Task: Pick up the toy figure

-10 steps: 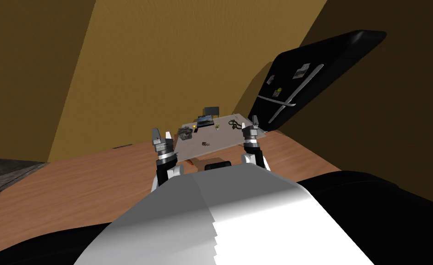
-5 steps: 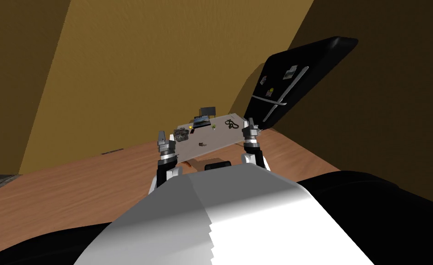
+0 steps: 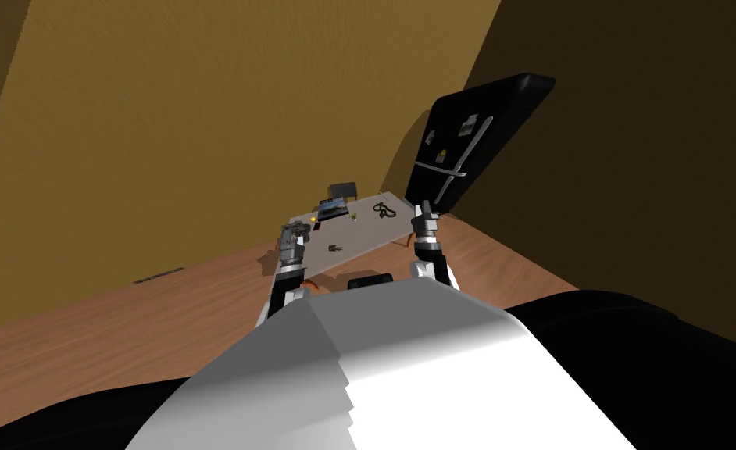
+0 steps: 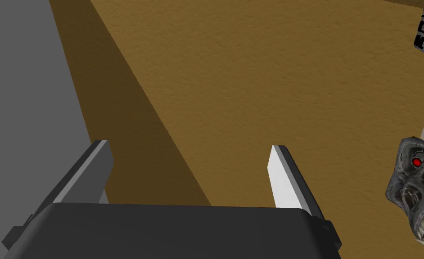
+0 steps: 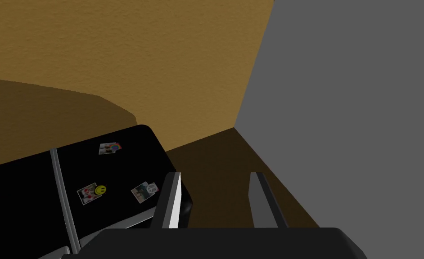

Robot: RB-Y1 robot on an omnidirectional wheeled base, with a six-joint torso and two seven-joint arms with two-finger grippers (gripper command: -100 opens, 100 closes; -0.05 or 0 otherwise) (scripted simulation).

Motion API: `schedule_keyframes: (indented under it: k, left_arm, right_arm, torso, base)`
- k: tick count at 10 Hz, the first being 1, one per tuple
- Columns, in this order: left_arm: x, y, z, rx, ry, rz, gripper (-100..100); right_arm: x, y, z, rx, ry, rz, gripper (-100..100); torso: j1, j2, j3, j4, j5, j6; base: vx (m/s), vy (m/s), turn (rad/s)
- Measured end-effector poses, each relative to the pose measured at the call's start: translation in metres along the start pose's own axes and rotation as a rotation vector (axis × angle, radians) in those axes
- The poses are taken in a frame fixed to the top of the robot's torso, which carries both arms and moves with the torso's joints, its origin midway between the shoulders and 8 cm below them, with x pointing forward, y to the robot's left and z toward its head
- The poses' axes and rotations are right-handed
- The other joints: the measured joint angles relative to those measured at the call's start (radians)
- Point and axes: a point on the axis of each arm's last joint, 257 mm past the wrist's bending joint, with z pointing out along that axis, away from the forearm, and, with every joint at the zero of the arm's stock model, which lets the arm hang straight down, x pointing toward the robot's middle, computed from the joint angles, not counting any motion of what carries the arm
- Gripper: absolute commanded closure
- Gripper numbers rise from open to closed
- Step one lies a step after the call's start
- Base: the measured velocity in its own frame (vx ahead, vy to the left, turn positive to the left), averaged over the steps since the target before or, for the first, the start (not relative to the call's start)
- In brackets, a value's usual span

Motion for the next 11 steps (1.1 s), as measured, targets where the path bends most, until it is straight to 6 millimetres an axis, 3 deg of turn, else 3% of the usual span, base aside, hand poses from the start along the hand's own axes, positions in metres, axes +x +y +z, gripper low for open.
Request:
schedule_keyframes:
  k: [4,6,11]
  left_arm:
    - [-0.014,0.075,-0.027,-0.189,0.012,-0.053,-100]
    - [-0.019,0.106,-0.054,-0.296,0.012,-0.083,-100]
    - [-0.031,0.171,-0.091,-0.476,-0.003,-0.126,-100]
  right_arm:
    - [0.000,0.000,0.000,0.000,0.000,0.000,0]
    - [0.000,0.000,0.000,0.000,0.000,0.000,0]
    - [0.000,0.000,0.000,0.000,0.000,0.000,0]
  torso:
    - [0.001,0.000,0.000,0.000,0.000,0.000]
    - [0.002,0.001,0.000,0.000,0.000,0.000]
    - [0.006,0.000,0.000,0.000,0.001,0.000]
  base:
    - [-0.002,-0.088,-0.238]
    - [-0.002,-0.056,-0.187]
    - [0.004,-0.031,-0.240]
